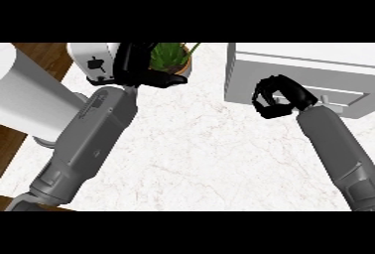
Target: Pick up the cup, place it into the drawer and close the drawer
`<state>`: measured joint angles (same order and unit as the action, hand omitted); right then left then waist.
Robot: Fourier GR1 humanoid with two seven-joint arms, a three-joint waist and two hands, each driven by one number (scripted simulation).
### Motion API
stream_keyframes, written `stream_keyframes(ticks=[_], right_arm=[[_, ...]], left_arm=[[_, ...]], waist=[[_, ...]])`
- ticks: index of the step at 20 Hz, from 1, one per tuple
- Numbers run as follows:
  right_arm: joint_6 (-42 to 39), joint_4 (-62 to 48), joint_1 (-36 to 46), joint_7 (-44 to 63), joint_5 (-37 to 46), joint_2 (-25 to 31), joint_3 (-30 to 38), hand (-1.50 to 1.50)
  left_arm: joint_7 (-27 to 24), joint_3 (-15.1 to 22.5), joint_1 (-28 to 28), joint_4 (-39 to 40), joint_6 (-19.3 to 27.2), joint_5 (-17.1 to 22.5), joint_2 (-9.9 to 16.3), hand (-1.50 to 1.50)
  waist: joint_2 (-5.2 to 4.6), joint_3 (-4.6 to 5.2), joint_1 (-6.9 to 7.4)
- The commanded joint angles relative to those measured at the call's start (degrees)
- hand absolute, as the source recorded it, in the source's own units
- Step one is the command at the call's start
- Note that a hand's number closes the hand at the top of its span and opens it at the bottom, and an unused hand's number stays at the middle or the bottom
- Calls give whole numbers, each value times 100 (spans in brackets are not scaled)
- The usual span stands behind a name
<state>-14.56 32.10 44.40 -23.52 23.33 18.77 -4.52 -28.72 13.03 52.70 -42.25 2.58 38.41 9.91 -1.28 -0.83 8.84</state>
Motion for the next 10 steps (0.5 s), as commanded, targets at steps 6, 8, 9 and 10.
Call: stream_keyframes(ticks=[6,8,9,10], right_arm=[[184,-178,898,335,-248,723,619,150],[63,-89,923,352,-308,817,649,150],[-67,-89,925,408,-369,878,687,150],[-88,-16,935,390,-415,885,712,150]], left_arm=[[196,80,-285,-154,-142,11,121,-150],[180,53,-445,-133,-336,71,196,-150],[172,49,-427,-178,-325,66,212,-150],[165,70,-500,-180,-369,63,216,-150]], waist=[[-137,50,331],[-169,67,337],[-158,67,363],[-153,69,380]])
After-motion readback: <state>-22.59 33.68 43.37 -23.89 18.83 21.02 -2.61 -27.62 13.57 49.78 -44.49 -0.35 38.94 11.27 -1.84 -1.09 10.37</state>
